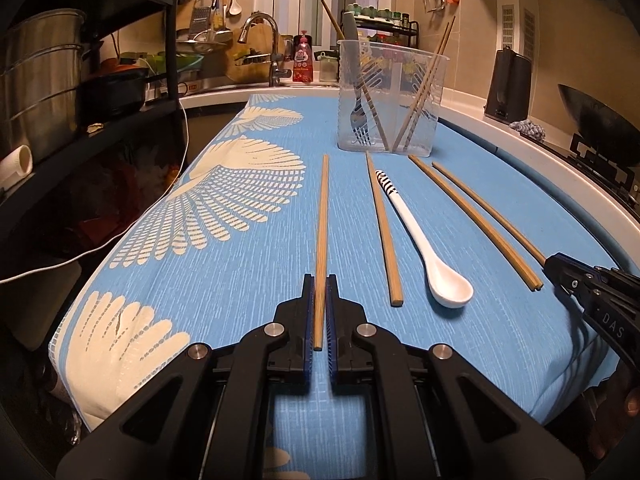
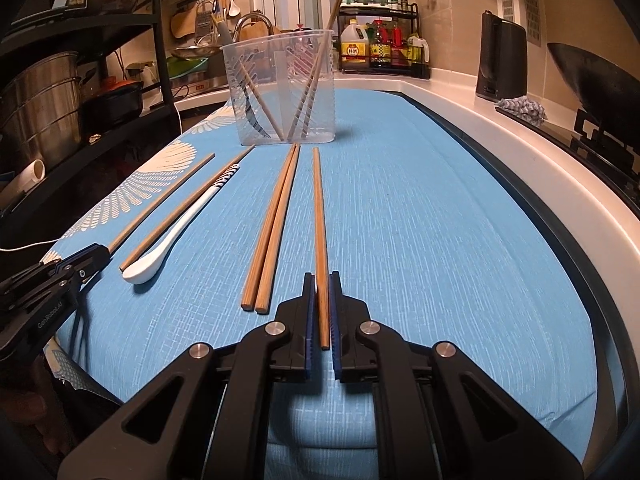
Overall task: Organize utensils
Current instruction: 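Grasp a chopstick with the right tool while the left tool grasps another chopstick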
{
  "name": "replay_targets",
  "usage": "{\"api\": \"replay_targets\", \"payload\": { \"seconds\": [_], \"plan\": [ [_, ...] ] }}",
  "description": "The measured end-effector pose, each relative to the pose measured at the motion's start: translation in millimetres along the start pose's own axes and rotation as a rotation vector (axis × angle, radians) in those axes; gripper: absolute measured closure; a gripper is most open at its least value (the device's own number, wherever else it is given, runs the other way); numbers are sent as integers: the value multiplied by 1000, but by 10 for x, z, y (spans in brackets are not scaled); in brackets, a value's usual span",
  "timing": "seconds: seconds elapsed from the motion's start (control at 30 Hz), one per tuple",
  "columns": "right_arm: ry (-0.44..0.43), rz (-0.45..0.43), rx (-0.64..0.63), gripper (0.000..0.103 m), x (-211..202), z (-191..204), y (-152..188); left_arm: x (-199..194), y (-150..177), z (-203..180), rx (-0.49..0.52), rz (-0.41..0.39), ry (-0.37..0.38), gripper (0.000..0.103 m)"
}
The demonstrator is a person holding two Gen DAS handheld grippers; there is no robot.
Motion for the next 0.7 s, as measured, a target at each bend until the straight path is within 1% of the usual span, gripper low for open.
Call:
{"api": "replay_targets", "payload": {
  "seconds": [0.13, 0.5, 0.7],
  "plan": [
    [0, -6, 0, 97, 2, 22, 1, 17, -5, -30, 4, -6, 8, 97],
    [7, -17, -26, 97, -17, 163, 9, 23, -3, -32, -5, -1, 20, 98],
    [10, -18, -30, 97, -17, 173, 7, 31, -6, -33, -9, -1, 21, 98]
  ]
}}
Point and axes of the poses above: each gripper's, at about its wrist camera, not at the fingertips, and x roughly the way its jaws point, z to its left, y to its underside, the point moved 8 cm from there along x, roughly the way its jaws point, and after that the axes turned 12 degrees about -z, right-handed, at the moved point
